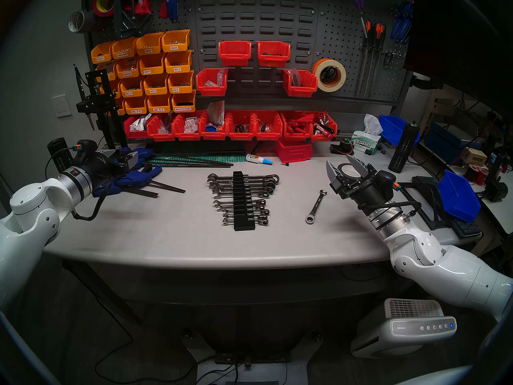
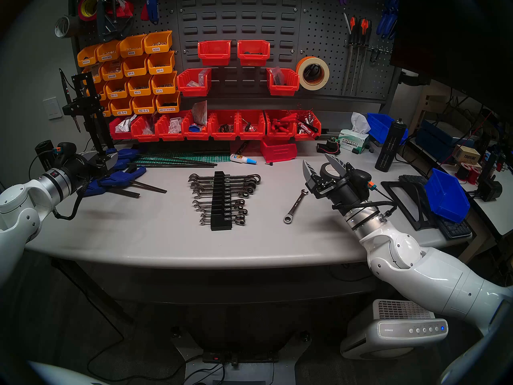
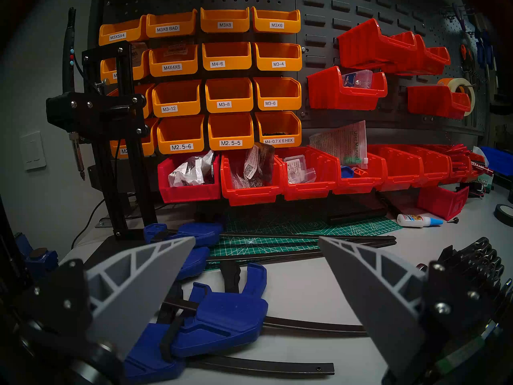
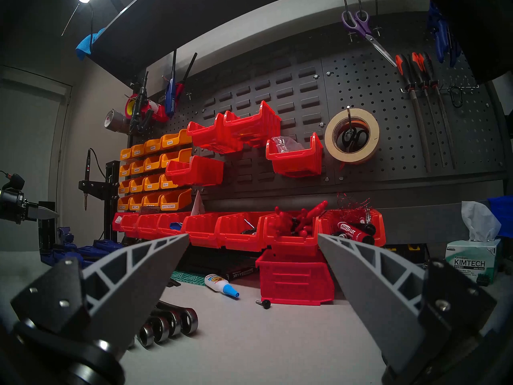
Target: Put the wrenches on the table into the correct slot in the case
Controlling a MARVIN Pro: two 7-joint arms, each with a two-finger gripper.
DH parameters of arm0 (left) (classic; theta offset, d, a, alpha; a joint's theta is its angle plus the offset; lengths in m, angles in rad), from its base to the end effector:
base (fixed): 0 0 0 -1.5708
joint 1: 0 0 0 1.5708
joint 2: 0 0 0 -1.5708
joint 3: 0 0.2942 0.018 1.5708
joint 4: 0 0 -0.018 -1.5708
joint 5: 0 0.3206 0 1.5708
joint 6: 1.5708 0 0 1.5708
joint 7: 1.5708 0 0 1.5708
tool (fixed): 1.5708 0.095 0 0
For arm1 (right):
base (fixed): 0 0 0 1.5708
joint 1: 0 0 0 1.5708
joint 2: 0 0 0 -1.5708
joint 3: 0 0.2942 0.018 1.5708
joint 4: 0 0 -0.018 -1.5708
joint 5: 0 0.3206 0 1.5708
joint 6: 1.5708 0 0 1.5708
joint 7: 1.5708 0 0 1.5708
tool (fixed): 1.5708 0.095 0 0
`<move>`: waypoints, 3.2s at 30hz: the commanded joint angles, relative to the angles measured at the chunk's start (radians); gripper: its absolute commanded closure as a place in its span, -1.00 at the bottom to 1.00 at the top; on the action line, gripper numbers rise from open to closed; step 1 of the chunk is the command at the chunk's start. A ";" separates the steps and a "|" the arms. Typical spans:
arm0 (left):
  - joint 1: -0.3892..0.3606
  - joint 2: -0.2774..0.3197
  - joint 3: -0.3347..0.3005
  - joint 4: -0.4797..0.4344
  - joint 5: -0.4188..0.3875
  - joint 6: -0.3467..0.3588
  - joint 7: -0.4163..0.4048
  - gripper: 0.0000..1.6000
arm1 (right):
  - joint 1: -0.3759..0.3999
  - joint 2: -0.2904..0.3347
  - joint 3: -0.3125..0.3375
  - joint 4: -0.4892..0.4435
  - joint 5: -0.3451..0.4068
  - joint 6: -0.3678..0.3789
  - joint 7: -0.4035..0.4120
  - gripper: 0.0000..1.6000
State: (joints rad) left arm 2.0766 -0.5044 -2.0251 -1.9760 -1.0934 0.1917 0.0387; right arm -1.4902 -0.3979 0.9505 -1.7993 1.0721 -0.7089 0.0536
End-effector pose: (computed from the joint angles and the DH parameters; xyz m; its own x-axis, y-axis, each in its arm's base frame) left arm 0.3615 0.2192 -0.1206 0.1096 -0.0506 0.9927 -0.1099 -0.9932 -0.0385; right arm 0.3717 -0.1018 -0.2180 -0.2723 -0.1815 0.9449 0.4899 -0.8714 -0.0262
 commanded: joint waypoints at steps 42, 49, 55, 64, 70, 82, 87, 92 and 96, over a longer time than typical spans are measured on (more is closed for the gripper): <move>-0.020 0.003 -0.024 -0.005 0.001 -0.009 0.001 -1.00 | 0.055 0.104 0.020 -0.060 -0.032 0.138 0.034 -1.00; -0.020 0.004 -0.023 -0.005 0.000 -0.008 0.001 -1.00 | 0.070 0.190 0.052 -0.106 -0.059 0.252 0.064 -1.00; -0.020 0.004 -0.023 -0.005 0.000 -0.007 0.002 -1.00 | 0.078 0.222 0.097 -0.124 -0.125 0.372 0.105 -1.00; -0.020 0.003 -0.023 -0.005 0.001 -0.008 0.001 -1.00 | 0.072 0.249 0.130 -0.137 -0.259 0.556 0.194 -1.00; -0.020 0.003 -0.023 -0.005 0.001 -0.008 0.001 -1.00 | 0.063 0.261 0.179 -0.141 -0.320 0.646 0.242 -1.00; -0.020 0.003 -0.023 -0.005 0.001 -0.007 0.002 -1.00 | 0.105 0.274 0.290 -0.124 -0.413 0.764 0.441 -1.00; -0.020 0.003 -0.023 -0.005 0.001 -0.007 0.001 -1.00 | 0.131 0.277 0.314 -0.113 -0.466 0.789 0.554 -1.00; -0.020 0.003 -0.023 -0.005 0.001 -0.007 0.002 -1.00 | 0.162 0.280 0.319 -0.087 -0.542 0.784 0.651 -1.00; -0.020 0.003 -0.023 -0.005 0.001 -0.007 0.002 -1.00 | 0.196 0.256 0.315 -0.059 -0.597 0.764 0.706 -1.00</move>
State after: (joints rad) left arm 2.0771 -0.5051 -2.0232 -1.9751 -1.0933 0.1974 0.0398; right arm -1.3798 -0.1338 1.2322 -1.8874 0.5452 0.0870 0.6899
